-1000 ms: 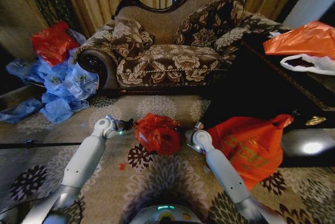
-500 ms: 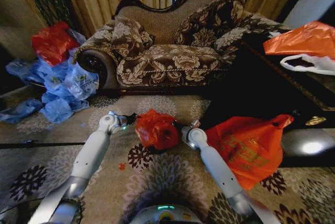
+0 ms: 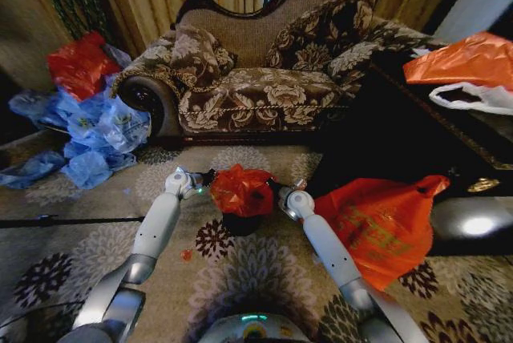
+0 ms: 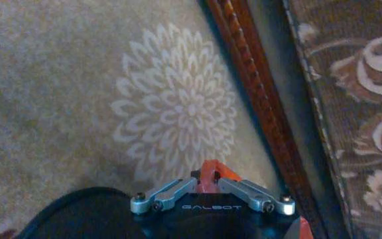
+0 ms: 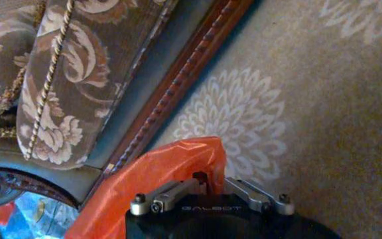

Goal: Place a garbage bag over the trash bin.

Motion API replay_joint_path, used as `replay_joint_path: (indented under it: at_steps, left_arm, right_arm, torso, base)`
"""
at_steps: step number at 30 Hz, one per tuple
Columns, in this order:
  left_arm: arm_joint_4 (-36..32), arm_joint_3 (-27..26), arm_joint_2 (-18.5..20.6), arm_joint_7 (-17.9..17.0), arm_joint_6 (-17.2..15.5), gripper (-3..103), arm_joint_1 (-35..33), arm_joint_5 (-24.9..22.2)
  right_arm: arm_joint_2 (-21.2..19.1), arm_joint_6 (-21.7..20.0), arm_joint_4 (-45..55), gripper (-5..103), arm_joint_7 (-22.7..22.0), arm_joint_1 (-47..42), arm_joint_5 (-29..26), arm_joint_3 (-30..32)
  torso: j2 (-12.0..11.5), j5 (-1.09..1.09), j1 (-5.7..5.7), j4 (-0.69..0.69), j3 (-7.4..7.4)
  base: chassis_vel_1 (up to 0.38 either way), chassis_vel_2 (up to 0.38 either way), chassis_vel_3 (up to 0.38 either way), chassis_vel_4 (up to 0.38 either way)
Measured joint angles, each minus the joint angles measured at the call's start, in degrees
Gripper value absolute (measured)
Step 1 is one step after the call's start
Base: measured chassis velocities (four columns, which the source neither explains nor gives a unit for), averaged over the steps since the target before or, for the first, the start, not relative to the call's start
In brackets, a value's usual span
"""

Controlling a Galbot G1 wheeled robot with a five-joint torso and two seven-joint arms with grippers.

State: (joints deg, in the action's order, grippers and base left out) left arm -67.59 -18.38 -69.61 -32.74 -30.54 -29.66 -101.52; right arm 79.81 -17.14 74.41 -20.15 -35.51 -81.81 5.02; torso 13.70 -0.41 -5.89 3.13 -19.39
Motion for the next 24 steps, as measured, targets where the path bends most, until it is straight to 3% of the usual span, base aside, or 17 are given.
replay_joint_path:
  at_steps: [13,24]
  left_arm:
    - [3.4,1.0,-0.4,0.3,-0.6,0,-1.2,1.7]
    - [-1.7,3.2,4.5,0.9,-2.2,0,-6.5,0.4]
  right_arm:
    - [0.1,0.2,-4.5,0,2.0,-0.1,1.7,-0.3]
    - [-3.0,-1.7,1.3,0,0.3,-5.2,0.3,-0.7]
  torso:
    - [0.0,-0.01,0.0,0.0,0.01]
    - [0.0,0.0,0.01,0.0,0.01]
  base:
    - [0.0,0.0,0.0,0.0]
    - [0.0,0.0,0.0,0.0]
